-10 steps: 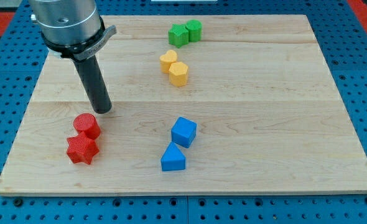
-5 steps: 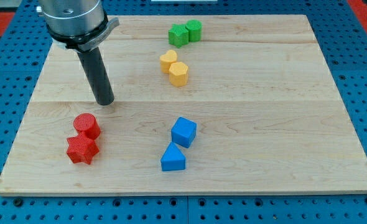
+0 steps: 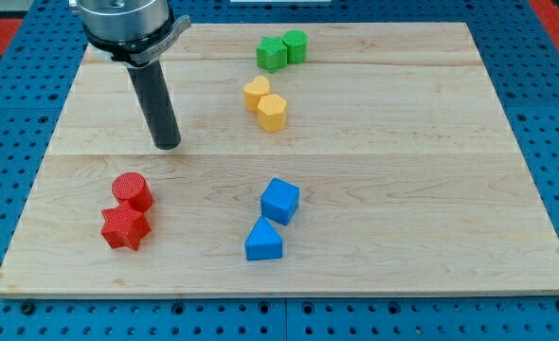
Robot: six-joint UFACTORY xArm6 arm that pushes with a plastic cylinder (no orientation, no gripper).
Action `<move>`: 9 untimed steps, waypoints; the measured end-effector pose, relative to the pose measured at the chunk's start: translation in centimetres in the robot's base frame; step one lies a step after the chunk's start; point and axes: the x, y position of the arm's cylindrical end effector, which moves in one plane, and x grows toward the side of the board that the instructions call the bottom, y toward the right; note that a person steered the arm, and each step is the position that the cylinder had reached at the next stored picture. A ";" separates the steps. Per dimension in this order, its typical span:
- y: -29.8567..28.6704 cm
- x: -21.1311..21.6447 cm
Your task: Push the yellow hexagon into the yellow heart
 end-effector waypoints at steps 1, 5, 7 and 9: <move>0.5 0.0; 7.7 -1.2; 9.8 -1.6; 17.2 -2.5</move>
